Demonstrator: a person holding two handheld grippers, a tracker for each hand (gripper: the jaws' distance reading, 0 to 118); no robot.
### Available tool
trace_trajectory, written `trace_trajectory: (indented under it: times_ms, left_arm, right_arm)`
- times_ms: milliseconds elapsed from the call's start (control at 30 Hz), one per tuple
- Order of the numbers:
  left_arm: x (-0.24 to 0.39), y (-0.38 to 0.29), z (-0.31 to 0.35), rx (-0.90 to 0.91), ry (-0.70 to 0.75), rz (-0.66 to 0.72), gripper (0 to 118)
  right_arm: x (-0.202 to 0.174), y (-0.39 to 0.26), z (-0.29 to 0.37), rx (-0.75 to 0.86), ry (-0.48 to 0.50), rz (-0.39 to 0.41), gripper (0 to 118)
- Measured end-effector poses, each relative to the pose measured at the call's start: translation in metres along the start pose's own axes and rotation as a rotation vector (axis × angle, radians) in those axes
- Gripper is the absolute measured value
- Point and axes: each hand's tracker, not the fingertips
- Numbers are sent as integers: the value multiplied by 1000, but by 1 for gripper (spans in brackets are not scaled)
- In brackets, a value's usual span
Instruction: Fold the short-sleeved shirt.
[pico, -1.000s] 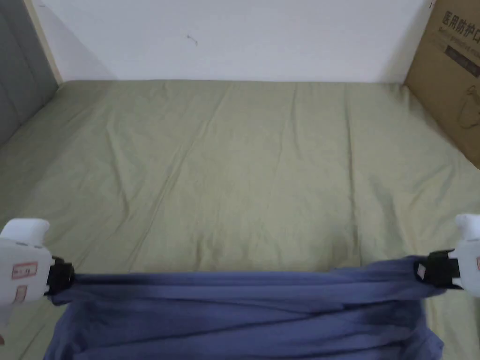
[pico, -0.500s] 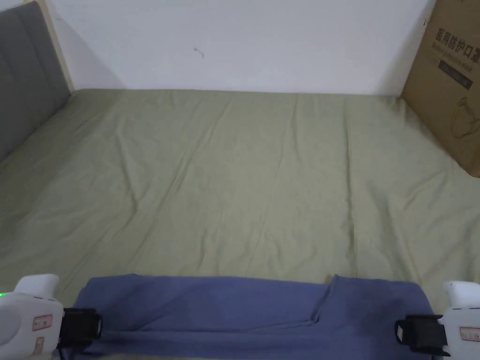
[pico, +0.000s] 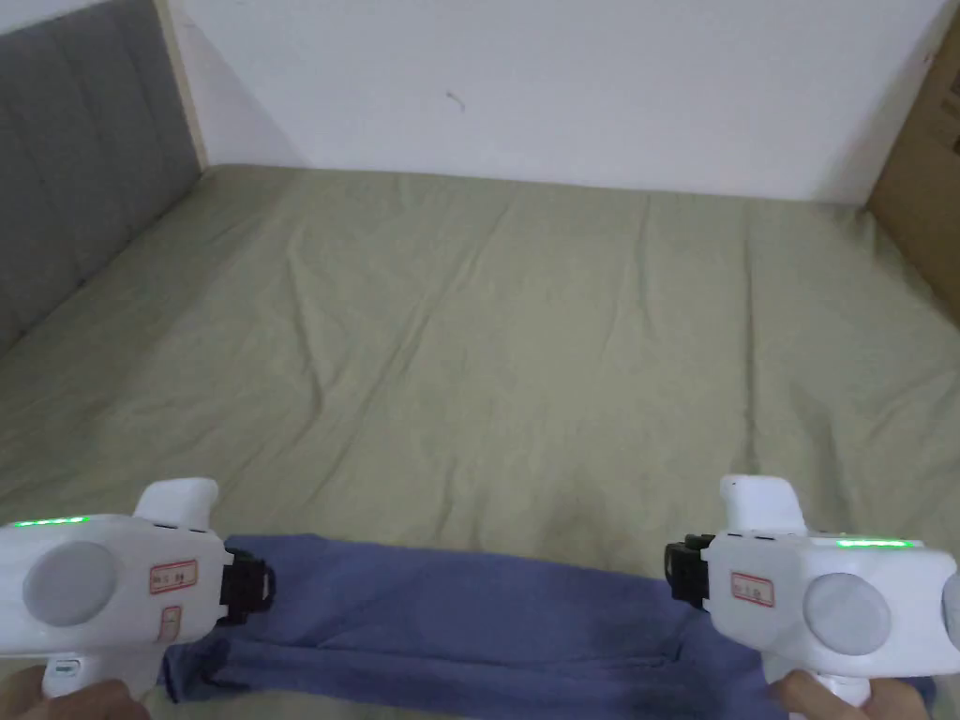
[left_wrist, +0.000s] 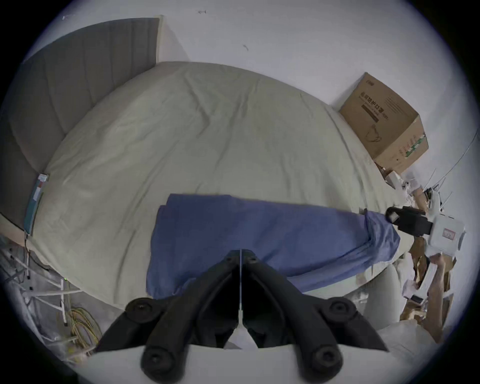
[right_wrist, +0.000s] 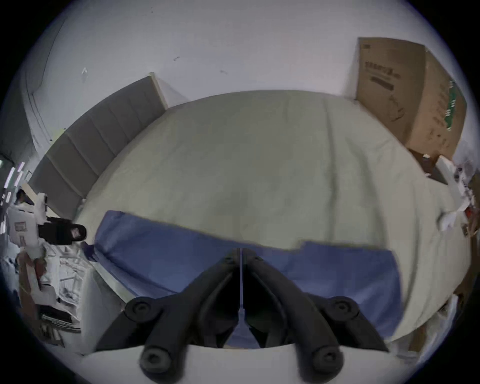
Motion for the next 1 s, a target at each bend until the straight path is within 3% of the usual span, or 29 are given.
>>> trace_trajectory:
  times_ms: [133,233,333,367,500,700,767,800,833,900,933,967,1000]
  left_arm:
    - [-26,-4,5,47,-55,114,5]
    - [-58,-5,12,80,-68,227,44]
    - [-84,-8,9,65,-84,307,52]
    - [-92,-12,4,48,-102,326,62]
    - [-116,-27,-24,-15,-206,443,111]
    - [-123,-32,-52,-29,-274,500,115]
    - [-128,-31,-52,15,-369,594,114]
    - [-130,-30,-58,13,-426,625,106]
    - [-131,-30,-63,0,-441,618,89]
    - [-125,-25,-70,-57,-274,568,7]
    - [-124,-25,-76,-102,-248,560,7]
    - [-126,-27,-75,-102,-376,573,6]
    - [-125,-25,-70,-90,-368,566,7]
  right_arm:
    - [-34,-4,-21,-49,45,49,1]
    - [-50,-6,-29,-70,60,71,1]
    - [-60,-6,-36,-86,67,83,1]
    - [-62,-5,-38,-95,68,86,1]
    - [-70,-3,-47,-119,64,84,1]
    - [-74,0,-53,-149,55,86,1]
    - [-74,0,-55,-160,57,73,1]
    - [-73,-1,-57,-163,60,61,1]
    - [-73,-1,-58,-165,63,50,1]
    - [-73,-3,-61,-174,65,47,1]
    - [-74,-3,-61,-180,60,52,1]
    - [-74,-4,-60,-188,53,62,1]
    - [-74,-5,-59,-189,51,66,1]
